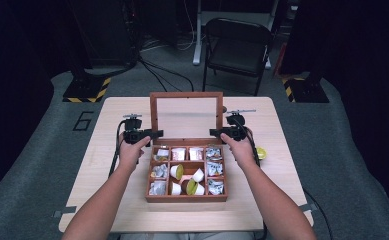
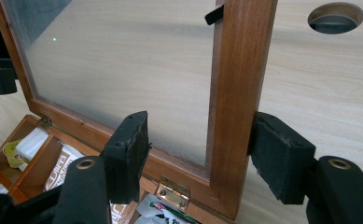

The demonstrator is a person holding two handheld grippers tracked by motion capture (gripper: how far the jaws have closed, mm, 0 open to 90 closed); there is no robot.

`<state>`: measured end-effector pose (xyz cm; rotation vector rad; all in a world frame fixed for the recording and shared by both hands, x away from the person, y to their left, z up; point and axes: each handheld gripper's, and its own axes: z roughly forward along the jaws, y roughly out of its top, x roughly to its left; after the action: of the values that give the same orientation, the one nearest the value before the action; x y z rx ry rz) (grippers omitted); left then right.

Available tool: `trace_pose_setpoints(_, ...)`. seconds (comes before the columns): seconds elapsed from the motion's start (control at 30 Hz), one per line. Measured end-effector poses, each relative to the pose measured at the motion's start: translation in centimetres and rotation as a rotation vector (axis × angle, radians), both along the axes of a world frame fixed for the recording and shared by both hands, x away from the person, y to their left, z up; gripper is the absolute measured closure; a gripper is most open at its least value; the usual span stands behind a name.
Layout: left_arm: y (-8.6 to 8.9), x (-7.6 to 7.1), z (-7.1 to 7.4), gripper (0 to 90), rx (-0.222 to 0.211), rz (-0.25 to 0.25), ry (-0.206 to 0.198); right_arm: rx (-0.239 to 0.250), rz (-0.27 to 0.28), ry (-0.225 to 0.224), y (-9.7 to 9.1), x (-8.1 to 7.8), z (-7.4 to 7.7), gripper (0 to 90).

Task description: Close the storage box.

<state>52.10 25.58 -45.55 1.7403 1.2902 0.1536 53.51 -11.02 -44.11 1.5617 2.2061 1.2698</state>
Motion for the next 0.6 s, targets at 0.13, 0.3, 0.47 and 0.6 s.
trace_pose_setpoints(0.13, 0.1, -0.3, 0.1, 40.9, -0.004, -0.017, -0.018, -0.011, 0.010, -0.019, 0.0, -0.5, 0.3, 38.0)
trace_pose_setpoints(0.3, 0.0, -0.6, 0.3, 40.9, -0.007, -0.019, -0.027, -0.010, 0.010, -0.037, -0.1, -0.9, 0.4, 38.4)
trace_pose_setpoints(0.47, 0.1, -0.8, 0.6, 40.8, -0.009, -0.026, -0.039, -0.008, 0.013, -0.044, -0.1, -1.2, 0.7, 38.4)
trace_pose_setpoints(0.6, 0.0, -1.1, 1.3, 40.9, -0.006, -0.021, -0.078, 0.003, 0.016, -0.061, -0.2, -1.5, 1.1, 38.6)
